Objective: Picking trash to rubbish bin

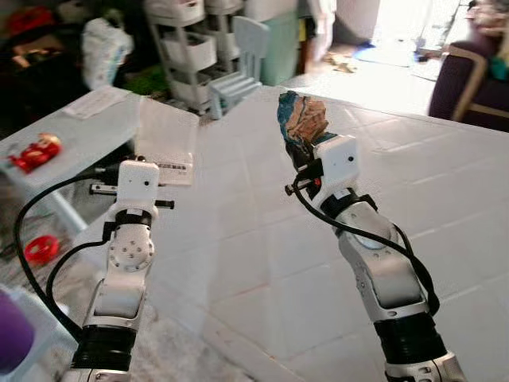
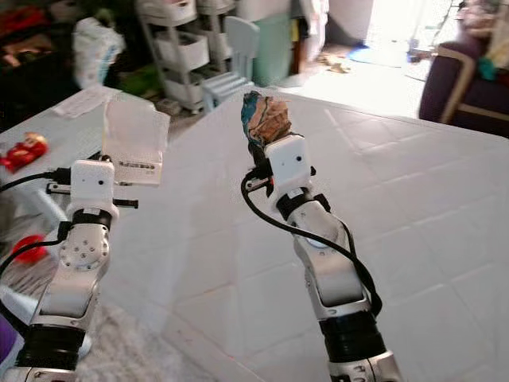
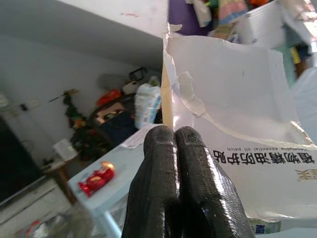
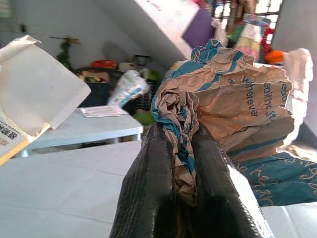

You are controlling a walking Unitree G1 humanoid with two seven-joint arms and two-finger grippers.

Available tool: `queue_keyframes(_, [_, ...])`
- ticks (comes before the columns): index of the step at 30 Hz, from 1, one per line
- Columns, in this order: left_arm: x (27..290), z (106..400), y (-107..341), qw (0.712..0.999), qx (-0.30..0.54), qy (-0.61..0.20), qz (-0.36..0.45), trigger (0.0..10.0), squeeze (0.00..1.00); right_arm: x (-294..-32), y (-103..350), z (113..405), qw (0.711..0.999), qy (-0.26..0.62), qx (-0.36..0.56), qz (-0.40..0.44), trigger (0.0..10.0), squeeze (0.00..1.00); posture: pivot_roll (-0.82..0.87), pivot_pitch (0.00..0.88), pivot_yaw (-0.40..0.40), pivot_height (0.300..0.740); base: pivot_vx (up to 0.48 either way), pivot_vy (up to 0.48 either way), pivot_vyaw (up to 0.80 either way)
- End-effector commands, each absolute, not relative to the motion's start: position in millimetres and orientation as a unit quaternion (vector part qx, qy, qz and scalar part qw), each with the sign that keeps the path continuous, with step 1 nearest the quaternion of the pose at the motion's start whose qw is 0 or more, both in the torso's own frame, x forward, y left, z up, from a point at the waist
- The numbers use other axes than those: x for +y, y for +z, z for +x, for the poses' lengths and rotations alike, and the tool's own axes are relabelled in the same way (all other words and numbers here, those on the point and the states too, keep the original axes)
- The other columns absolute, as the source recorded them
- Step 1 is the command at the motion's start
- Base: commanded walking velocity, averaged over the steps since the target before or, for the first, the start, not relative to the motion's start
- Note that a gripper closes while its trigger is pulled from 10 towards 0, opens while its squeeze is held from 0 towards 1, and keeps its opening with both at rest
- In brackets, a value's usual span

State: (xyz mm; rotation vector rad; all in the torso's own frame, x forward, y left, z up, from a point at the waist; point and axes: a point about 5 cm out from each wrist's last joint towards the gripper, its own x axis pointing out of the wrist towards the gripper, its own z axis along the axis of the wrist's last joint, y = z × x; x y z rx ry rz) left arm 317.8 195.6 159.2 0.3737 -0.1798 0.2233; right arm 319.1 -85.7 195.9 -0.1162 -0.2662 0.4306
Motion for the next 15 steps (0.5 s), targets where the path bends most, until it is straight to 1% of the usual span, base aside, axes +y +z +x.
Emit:
queue_keyframes(1, [197.5,320.0,164.2,0.971,-0.096,0.116,0.184,0.0,0.00,-82.9,199.1,319.8,0.964,0.217,-0.138,-0.061,0.0,0.00,-0.07,0.000,0.059,0.740,0.000,0.000,0.80])
queue_keyframes(15, [193.2,321.5,160.7,0.975,-0.089,0.107,0.172,0.0,0.00,-82.6,197.7,319.1,0.963,0.221,-0.139,-0.065,0.0,0.00,-0.07,0.000,0.058,0.740,0.000,0.000,0.80])
